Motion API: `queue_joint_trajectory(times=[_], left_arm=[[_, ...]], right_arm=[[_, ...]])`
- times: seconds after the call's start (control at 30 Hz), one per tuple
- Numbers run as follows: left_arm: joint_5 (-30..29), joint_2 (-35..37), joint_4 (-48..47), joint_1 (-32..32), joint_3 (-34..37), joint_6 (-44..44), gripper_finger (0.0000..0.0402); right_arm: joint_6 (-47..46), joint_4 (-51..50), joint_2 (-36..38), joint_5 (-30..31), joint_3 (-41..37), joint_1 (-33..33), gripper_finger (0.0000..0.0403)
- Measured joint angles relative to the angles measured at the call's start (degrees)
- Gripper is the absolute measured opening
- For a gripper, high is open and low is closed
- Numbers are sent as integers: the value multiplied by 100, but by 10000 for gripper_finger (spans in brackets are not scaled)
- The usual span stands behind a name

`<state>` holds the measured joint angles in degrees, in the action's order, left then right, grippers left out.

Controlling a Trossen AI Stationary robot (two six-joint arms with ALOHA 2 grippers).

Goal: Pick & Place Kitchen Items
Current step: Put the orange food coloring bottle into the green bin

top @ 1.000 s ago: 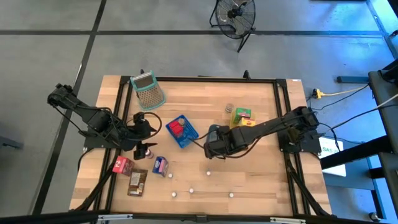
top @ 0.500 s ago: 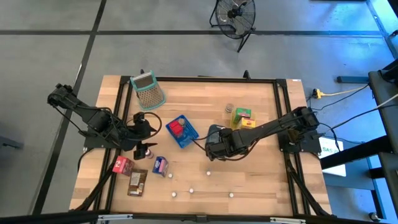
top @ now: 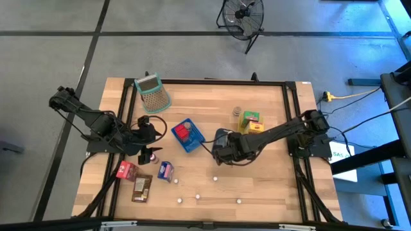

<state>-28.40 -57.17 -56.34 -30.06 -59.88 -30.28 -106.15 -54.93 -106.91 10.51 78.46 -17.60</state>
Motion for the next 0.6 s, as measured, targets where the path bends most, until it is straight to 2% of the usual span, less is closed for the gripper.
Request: queue_joint_trajectory(times=[0.3, 0.43, 0.6], left_arm=[[-2, 1, 0, 0, 0, 0, 260], [0, 1, 1, 0, 0, 0, 260], [0, 0, 0, 0, 0, 0, 260]], right_arm=[[-59, 143, -52, 142, -36, 60, 76], [-23, 156, -276, -209, -39, 158, 76], [179, 424, -503, -126, -40, 198, 76]])
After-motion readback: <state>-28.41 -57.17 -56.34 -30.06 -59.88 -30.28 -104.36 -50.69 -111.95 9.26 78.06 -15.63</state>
